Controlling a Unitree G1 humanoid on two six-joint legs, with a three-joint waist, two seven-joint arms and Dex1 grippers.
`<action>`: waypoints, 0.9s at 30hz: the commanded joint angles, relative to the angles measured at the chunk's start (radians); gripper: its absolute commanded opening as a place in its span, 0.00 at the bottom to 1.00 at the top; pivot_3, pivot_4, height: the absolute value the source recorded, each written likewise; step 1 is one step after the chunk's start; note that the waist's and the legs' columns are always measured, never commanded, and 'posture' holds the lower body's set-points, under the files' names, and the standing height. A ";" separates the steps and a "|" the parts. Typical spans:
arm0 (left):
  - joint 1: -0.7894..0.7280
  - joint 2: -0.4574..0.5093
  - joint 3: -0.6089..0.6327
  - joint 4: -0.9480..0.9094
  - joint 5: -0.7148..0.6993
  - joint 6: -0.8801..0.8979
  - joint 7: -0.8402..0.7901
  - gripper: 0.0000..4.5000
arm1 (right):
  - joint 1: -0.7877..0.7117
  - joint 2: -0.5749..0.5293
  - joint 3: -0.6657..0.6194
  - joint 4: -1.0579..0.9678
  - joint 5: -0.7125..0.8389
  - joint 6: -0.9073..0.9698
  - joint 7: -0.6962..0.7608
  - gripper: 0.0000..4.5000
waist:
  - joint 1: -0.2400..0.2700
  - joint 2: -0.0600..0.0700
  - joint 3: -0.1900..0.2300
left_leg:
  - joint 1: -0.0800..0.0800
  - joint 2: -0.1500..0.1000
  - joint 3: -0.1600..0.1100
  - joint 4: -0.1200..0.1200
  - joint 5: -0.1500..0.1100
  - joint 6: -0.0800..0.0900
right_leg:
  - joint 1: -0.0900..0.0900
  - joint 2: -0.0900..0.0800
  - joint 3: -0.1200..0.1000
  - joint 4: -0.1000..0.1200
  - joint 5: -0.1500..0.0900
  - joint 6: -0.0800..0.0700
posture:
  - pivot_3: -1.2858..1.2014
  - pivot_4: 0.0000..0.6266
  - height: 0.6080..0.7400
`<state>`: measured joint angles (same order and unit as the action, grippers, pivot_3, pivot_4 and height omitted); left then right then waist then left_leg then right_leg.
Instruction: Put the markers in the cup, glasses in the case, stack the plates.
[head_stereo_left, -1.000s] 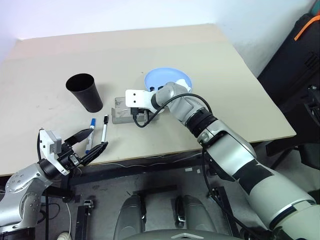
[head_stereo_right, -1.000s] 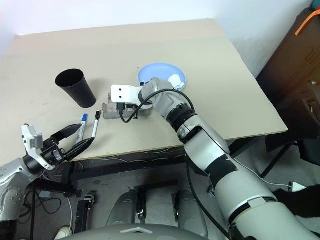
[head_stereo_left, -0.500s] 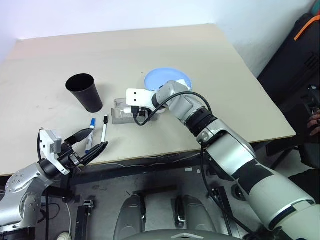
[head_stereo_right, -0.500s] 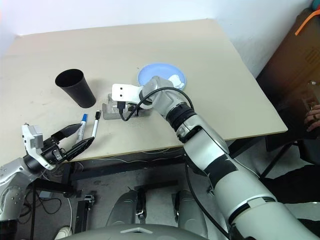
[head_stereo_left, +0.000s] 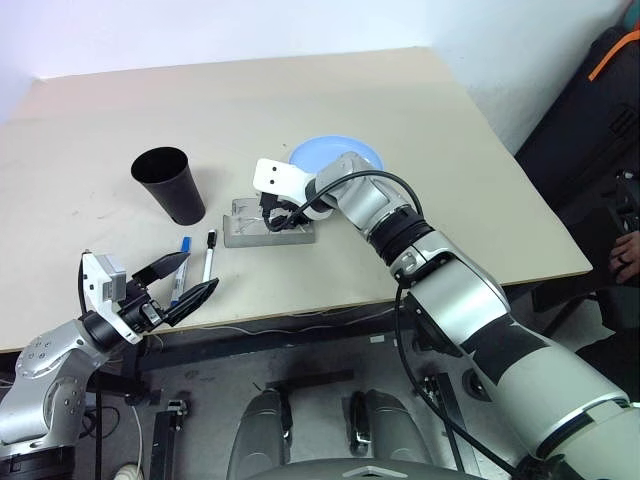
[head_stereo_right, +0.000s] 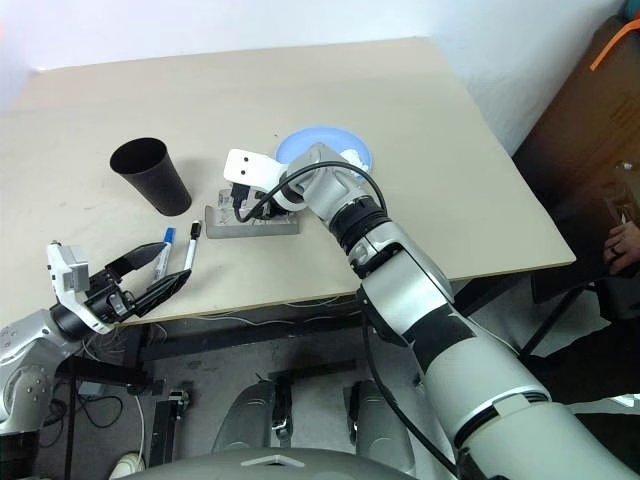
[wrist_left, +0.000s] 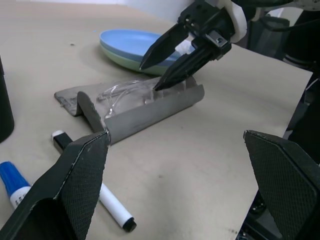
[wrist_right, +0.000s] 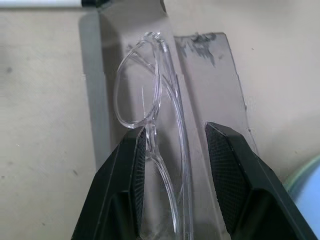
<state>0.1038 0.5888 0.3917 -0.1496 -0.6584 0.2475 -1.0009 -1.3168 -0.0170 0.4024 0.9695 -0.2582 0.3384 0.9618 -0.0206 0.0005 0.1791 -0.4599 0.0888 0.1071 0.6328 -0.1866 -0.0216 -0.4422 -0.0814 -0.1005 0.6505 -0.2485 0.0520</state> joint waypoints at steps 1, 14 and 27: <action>-0.004 0.003 0.006 -0.007 -0.002 -0.023 -0.008 1.00 | -0.030 0.007 -0.043 -0.048 0.051 0.015 0.046 0.44 | 0.000 0.000 0.000 | 0.000 0.000 0.000 0.000 0.000 0.000 | 0.000 0.000 0.000 0.000 0.000 0.000 | 0.52 0.24 0.98; 0.004 0.003 0.009 -0.013 -0.005 -0.021 -0.004 1.00 | 0.004 -0.052 -0.092 -0.187 0.137 0.099 0.138 0.44 | 0.003 0.000 0.000 | 0.000 0.000 0.000 0.000 0.000 0.000 | 0.000 0.000 0.000 0.000 0.000 0.000 | 0.52 0.24 0.98; 0.009 0.014 0.014 -0.014 -0.007 -0.014 -0.009 1.00 | 0.247 -0.197 -0.004 -0.488 0.146 0.203 0.209 0.44 | 0.000 0.000 0.000 | 0.001 0.000 -0.001 0.000 0.000 0.000 | 0.000 0.000 0.000 0.001 0.000 0.000 | 0.52 0.24 0.98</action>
<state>0.1124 0.5886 0.3876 -0.1400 -0.6585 0.2475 -1.0019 -1.0663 -0.2136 0.3943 0.4947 -0.1079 0.5581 1.1821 -0.0202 0.0003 0.1790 -0.4593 0.0887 0.1062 0.6329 -0.1865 -0.0215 -0.4424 -0.0810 -0.1006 0.6520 -0.2485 0.0520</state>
